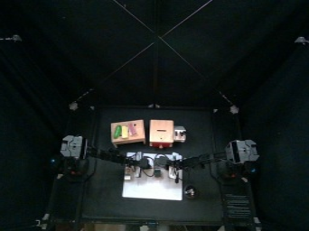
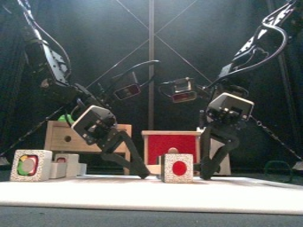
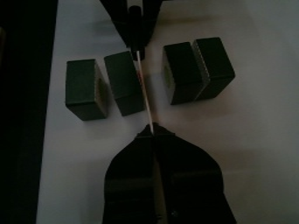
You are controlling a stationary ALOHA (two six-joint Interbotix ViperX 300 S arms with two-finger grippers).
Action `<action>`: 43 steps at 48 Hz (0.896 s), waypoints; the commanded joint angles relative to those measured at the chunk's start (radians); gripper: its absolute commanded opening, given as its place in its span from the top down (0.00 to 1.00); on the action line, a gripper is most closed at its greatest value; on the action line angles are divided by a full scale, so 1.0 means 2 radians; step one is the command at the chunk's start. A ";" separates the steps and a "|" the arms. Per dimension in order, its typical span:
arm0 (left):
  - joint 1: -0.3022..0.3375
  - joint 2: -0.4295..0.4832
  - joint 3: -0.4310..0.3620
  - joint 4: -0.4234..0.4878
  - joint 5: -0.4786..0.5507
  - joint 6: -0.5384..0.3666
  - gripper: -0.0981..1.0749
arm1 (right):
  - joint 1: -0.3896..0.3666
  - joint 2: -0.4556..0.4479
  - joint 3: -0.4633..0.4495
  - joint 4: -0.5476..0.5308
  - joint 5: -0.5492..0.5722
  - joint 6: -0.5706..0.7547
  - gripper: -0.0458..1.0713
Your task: Cut third and fourth sushi piece
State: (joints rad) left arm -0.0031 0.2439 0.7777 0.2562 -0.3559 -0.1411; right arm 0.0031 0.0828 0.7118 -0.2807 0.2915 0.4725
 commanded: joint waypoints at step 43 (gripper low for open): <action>-0.055 -0.058 0.003 0.000 0.001 -0.002 0.64 | 0.054 -0.078 0.000 0.015 0.032 0.003 0.90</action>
State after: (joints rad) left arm -0.0936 0.1304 0.7931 0.2592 -0.3528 -0.1442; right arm 0.1150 -0.0644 0.7179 -0.2516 0.3513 0.4755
